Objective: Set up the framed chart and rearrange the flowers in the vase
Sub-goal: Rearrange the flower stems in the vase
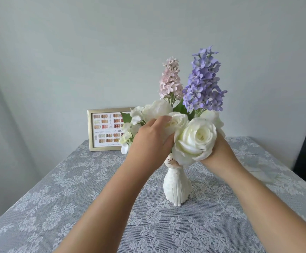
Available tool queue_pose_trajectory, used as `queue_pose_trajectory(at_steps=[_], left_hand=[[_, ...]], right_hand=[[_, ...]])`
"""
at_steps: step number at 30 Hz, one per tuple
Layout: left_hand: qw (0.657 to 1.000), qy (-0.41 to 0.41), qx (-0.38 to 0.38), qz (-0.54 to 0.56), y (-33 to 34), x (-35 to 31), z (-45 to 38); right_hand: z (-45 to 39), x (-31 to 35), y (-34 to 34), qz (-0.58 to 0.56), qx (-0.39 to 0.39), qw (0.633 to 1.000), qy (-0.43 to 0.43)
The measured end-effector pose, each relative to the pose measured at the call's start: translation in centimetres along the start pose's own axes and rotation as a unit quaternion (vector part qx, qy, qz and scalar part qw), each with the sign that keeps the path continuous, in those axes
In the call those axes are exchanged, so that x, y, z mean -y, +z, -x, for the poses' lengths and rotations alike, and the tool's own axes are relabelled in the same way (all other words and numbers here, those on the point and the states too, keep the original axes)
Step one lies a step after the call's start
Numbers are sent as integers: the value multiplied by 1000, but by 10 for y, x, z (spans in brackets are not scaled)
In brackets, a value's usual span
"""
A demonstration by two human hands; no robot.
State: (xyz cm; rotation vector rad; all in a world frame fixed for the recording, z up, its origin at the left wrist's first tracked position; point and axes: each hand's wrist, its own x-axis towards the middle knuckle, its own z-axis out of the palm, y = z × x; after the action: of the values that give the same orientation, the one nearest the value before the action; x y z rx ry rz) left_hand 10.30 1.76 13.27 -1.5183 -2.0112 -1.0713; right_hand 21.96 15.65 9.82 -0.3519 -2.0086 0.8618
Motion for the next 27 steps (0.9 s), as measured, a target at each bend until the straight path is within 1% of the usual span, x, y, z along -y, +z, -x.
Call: queue_pose_trajectory(at_steps=[2, 5, 7, 9, 12, 15, 17, 19, 23, 25, 27], left_hand=[[1000, 10, -7, 9, -1, 0, 1], [999, 36, -14, 16, 0, -3, 3], [999, 45, -19, 8, 1, -4, 1], [999, 47, -18, 3, 1, -5, -4], [999, 52, -7, -13, -2, -4, -14], [998, 53, -5, -29, -3, -5, -23], [998, 50, -3, -29, -2, -6, -29], [999, 47, 8, -17, -1, -9, -32], [998, 36, 55, 5, -2, -11, -30], [997, 27, 76, 15, -10, -10, -26], [996, 35, 82, 21, -23, -6, -15]], right_hand=[[4, -4, 0, -44, -26, 999, 12], [11, -11, 0, -30, -39, 999, 17], [12, -13, 1, -57, -55, 997, 21], [11, -16, 3, -90, -60, 994, 18], [10, -22, 5, -97, -48, 994, -5], [9, -22, 4, -63, -18, 998, 3], [6, -24, 3, -60, -4, 998, 0], [4, -23, 2, -54, -6, 998, -14], [8, -17, 1, -26, -19, 999, -38], [11, -16, 0, 7, -21, 998, -52], [14, -18, -3, 36, -22, 998, -55]])
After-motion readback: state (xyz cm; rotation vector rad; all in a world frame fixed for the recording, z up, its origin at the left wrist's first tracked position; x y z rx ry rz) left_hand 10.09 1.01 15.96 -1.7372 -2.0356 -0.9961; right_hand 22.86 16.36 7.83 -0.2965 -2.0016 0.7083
